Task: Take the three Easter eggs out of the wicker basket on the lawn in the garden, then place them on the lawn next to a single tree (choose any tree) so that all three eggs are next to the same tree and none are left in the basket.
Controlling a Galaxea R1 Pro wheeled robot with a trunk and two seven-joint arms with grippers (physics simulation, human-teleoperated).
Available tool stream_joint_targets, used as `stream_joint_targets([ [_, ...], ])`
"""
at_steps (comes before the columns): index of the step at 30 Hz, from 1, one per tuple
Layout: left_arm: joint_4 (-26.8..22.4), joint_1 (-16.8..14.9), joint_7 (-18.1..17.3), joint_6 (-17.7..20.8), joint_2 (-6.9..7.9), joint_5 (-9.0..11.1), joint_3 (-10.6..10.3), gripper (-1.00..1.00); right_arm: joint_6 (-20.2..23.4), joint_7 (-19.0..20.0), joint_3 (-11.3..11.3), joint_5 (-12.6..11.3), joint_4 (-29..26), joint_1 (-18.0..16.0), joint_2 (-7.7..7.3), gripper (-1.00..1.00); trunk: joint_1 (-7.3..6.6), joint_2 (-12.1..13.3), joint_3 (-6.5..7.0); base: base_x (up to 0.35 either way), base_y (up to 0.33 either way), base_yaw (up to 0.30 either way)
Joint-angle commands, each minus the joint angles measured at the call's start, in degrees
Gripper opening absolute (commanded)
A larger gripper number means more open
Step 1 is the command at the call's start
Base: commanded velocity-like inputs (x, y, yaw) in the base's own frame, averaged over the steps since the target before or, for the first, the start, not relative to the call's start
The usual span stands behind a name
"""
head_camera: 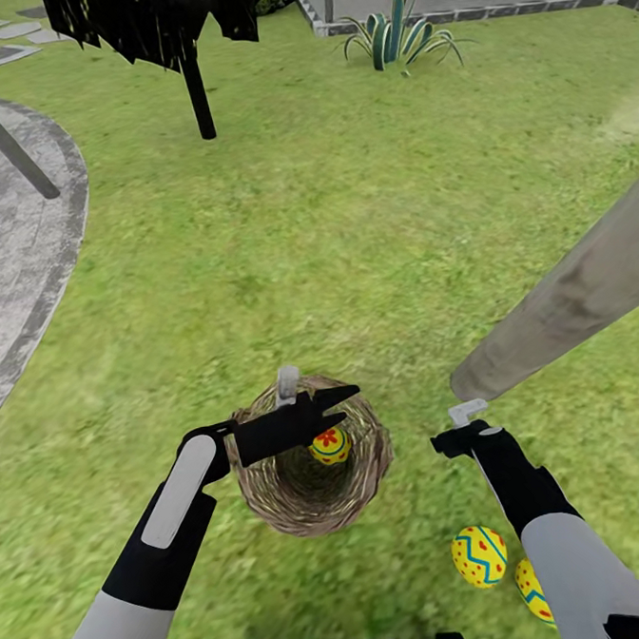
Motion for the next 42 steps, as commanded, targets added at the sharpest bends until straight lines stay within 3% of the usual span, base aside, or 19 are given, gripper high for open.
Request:
stream_joint_targets([
  [1, 0.00, -0.02, -0.02, 0.19, -0.01, -0.02, 0.03, 1.00, 0.06, 0.53, -0.16, 0.55, 0.07, -0.01, 0.02, 1.00, -0.23, 0.40, 0.16, 0.000, 0.000, 0.008],
  [15, 0.00, -0.22, -0.02, 0.52, 0.01, -0.02, -0.05, 1.00, -0.39, 0.55, -0.16, 0.45, 1.50, 0.25, 0.13, 1.00, -3.30, 6.02, 2.67, 0.000, 0.000, 0.000],
  [42, 0.03, -0.14, -0.11, 0.34, 0.76, 0.06, 0.27, 1.00, -0.40, 0.56, -0.16, 0.52, 1.42, 0.25, 0.02, 1.00, -3.30, 6.02, 2.67, 0.000, 0.000, 0.000],
])
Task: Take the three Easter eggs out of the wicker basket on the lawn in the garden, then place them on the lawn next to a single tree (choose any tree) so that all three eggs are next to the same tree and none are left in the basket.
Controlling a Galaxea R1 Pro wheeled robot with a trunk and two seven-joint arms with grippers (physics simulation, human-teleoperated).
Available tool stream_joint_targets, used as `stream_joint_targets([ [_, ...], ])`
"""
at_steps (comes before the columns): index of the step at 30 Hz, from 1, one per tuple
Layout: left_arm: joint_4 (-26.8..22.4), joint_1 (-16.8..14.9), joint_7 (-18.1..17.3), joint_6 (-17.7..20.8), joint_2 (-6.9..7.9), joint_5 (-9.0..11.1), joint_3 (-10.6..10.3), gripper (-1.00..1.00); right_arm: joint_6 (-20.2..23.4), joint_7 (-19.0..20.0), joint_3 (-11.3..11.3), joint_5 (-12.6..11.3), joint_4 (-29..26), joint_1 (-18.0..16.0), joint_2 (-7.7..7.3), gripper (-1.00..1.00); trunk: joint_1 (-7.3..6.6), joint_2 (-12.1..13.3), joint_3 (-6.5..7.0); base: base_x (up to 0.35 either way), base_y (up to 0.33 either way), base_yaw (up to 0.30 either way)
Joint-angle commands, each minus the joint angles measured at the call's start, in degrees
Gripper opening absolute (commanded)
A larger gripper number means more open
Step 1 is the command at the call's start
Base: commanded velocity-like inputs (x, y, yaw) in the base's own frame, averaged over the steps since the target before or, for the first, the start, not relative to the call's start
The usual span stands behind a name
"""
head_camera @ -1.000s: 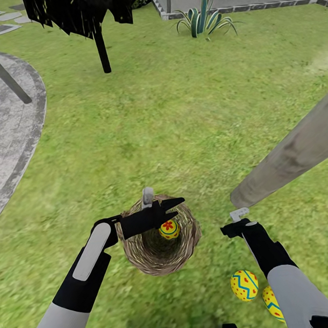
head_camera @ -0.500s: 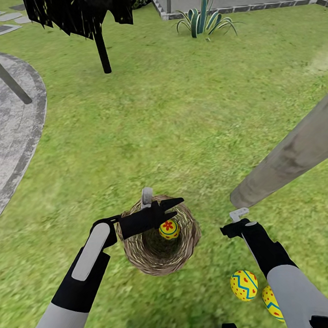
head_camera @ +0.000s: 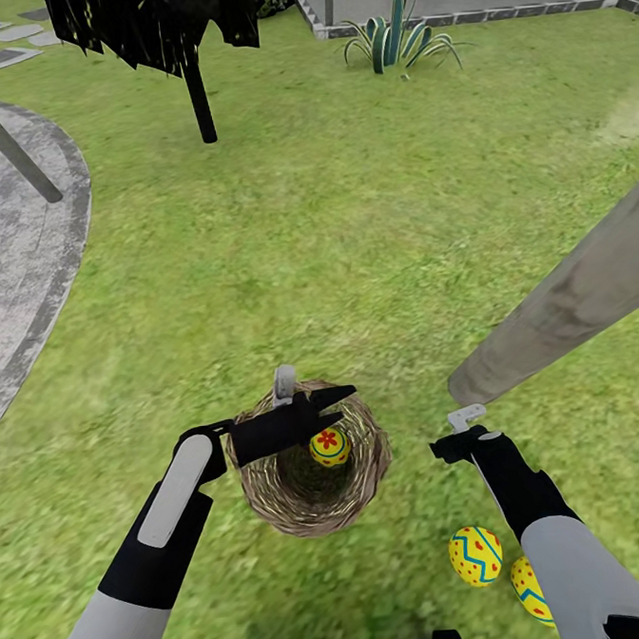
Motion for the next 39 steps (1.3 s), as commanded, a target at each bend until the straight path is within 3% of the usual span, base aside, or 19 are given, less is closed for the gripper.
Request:
stream_joint_targets([
  [1, -0.01, -0.03, -0.03, 0.20, -0.01, 0.00, 0.06, 1.00, 0.19, 0.51, -0.17, 0.58, -0.11, -0.01, 0.02, 1.00, 0.00, -0.02, -0.03, 0.000, 0.000, 0.000],
  [10, 0.01, -0.02, -0.37, 0.16, 0.00, 0.01, 0.06, 1.00, 0.19, 0.51, -0.21, 0.56, -0.11, -0.01, 0.02, 1.00, 0.00, -0.02, -0.03, -0.149, 0.034, 0.000],
  [18, 0.06, -0.02, -3.20, 0.13, 0.08, 0.01, 0.15, 1.00, 0.20, 0.51, -0.26, 0.56, -0.11, 0.00, 0.02, 1.00, 0.00, -0.02, -0.03, -0.050, 0.001, 0.000],
  [39, 0.05, -0.02, -3.37, 0.08, 0.10, 0.01, 0.22, 1.00, 0.20, 0.51, -0.26, 0.57, -0.13, 0.00, 0.02, 1.00, 0.00, -0.02, -0.03, -0.271, 0.000, 0.000],
])
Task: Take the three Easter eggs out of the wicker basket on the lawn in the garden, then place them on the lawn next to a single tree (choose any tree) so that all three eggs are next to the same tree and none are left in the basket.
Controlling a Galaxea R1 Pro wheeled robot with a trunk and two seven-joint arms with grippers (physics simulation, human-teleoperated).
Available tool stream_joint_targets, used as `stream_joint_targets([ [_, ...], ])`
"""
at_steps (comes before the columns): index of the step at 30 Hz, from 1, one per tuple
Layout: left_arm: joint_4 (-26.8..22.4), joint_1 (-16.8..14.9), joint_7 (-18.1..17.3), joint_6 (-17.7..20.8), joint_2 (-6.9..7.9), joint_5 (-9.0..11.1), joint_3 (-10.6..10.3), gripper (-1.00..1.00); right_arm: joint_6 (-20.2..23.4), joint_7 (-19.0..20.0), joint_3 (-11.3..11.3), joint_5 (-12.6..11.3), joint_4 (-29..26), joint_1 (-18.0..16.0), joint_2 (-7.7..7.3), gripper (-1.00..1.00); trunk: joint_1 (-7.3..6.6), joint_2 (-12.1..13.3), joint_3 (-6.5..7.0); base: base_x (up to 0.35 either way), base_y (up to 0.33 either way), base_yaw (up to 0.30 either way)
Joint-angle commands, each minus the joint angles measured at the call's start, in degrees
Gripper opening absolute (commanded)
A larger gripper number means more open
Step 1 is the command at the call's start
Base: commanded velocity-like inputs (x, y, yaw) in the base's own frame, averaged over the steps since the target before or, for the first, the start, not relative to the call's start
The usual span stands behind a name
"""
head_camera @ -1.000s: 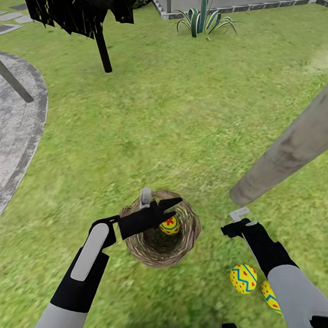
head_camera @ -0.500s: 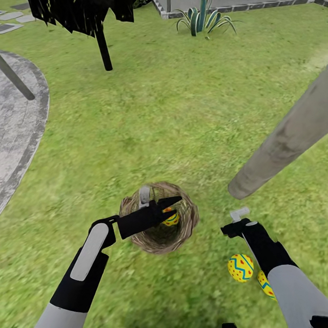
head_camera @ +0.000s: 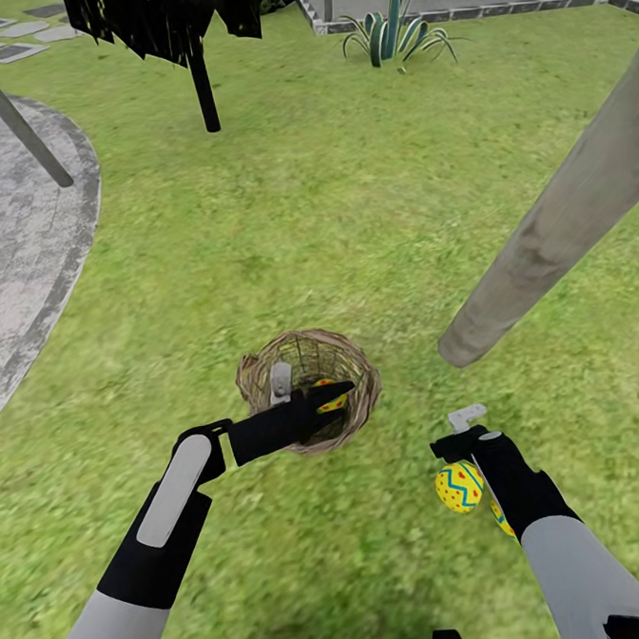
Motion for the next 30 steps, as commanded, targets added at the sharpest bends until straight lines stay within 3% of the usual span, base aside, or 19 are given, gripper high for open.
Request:
stream_joint_targets([
  [1, 0.03, -0.03, -0.35, 0.17, -0.02, -0.33, 0.05, 1.00, 0.19, 0.52, -0.17, 0.61, -0.10, -0.01, 0.02, 1.00, -0.01, -0.02, -0.03, -0.020, 0.000, 0.000],
  [16, 0.03, -0.03, -0.35, 0.15, -0.02, -0.33, 0.06, 1.00, 0.19, 0.52, -0.21, 0.66, -0.58, -0.02, 0.02, 1.00, -0.01, -0.02, -0.03, -0.002, 0.033, 0.004],
  [19, 0.03, -0.03, -0.35, 0.12, -0.02, -0.33, 0.06, 1.00, 0.19, 0.52, -1.24, 0.60, -0.98, -0.02, 0.01, 1.00, -0.01, -0.02, -0.03, 0.000, 0.002, 0.225],
  [30, 0.03, -0.03, -0.35, 0.06, -0.04, -0.33, 0.03, 1.00, 1.09, 0.43, -1.93, 0.57, -8.26, -0.01, 0.35, 1.00, -0.01, -0.02, -0.03, 0.000, 0.000, 0.016],
])
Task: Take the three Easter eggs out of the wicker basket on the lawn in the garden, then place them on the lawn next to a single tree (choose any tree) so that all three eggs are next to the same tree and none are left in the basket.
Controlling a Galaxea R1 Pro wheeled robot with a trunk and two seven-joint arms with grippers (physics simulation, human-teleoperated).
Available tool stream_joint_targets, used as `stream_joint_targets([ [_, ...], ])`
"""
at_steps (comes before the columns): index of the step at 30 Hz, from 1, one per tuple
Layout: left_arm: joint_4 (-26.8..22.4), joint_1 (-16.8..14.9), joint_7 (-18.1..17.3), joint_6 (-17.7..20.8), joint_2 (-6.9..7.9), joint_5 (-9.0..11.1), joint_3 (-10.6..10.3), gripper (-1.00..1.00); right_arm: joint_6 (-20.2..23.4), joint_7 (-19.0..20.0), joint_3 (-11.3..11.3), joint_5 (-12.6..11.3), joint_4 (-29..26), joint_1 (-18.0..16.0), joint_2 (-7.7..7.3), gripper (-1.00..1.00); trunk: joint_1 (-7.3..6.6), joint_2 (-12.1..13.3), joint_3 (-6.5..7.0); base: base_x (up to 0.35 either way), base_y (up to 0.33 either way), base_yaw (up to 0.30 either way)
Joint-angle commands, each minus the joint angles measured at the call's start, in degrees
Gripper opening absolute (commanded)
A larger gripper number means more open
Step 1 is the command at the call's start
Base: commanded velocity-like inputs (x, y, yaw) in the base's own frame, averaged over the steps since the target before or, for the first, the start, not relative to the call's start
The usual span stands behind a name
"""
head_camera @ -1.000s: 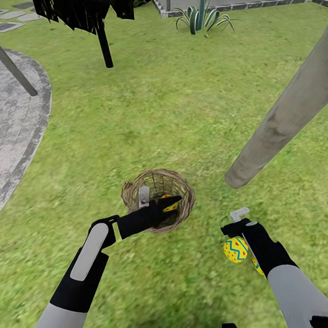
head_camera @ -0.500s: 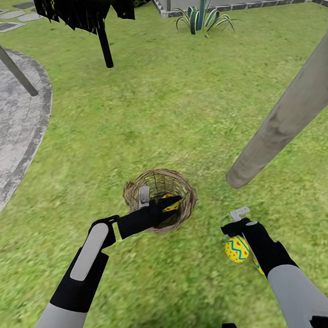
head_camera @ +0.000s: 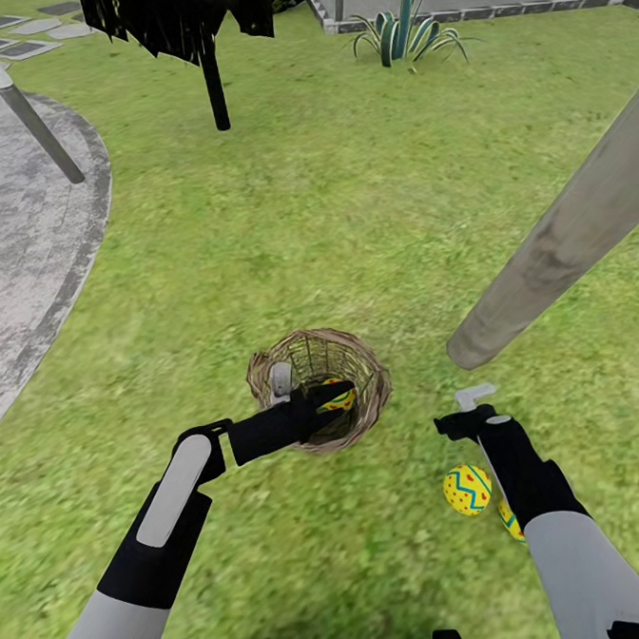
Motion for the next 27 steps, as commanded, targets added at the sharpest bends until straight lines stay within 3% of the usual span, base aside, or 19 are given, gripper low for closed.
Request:
stream_joint_targets([
  [1, 0.02, -0.03, -0.35, 0.18, -0.02, -0.33, 0.02, 1.00, 0.26, 0.51, -0.13, 0.60, -0.22, -0.02, 0.01, 1.00, 0.00, -0.02, -0.03, 0.000, 0.000, 0.000],
  [5, 0.02, -0.03, -0.35, 0.18, -0.01, -0.36, -0.02, 1.00, 2.96, 0.60, -0.06, 0.51, -2.25, -0.03, 0.09, 1.00, 0.00, -0.02, -0.03, 0.000, 0.000, 0.000],
  [7, 0.03, -0.03, -0.35, 0.18, -0.03, -0.39, -0.02, 1.00, 6.24, 0.68, 0.17, -1.86, -5.30, -0.03, 1.03, 1.00, 0.00, -0.02, -0.03, 0.000, 0.000, 0.000],
  [11, 0.02, -0.03, -0.35, 0.18, -0.02, -0.42, 0.01, 1.00, 8.93, 0.76, 0.45, -3.27, -8.10, -0.03, 1.96, 1.00, 0.00, -0.02, -0.03, 0.000, 0.000, 0.000],
  [18, 0.02, -0.03, -0.35, 0.18, 0.00, -0.35, 0.07, 1.00, 9.80, 0.78, 0.56, -3.43, -11.29, -0.03, 4.25, 1.00, 0.00, -0.02, -0.03, 0.000, 0.000, 0.000],
  [27, -0.29, -0.03, -1.63, 0.25, 0.10, -0.39, 0.09, 1.00, 9.96, 0.78, 1.16, -3.36, -13.42, -0.03, 5.86, 1.00, 0.00, -0.02, -0.03, 0.000, 0.000, 0.000],
])
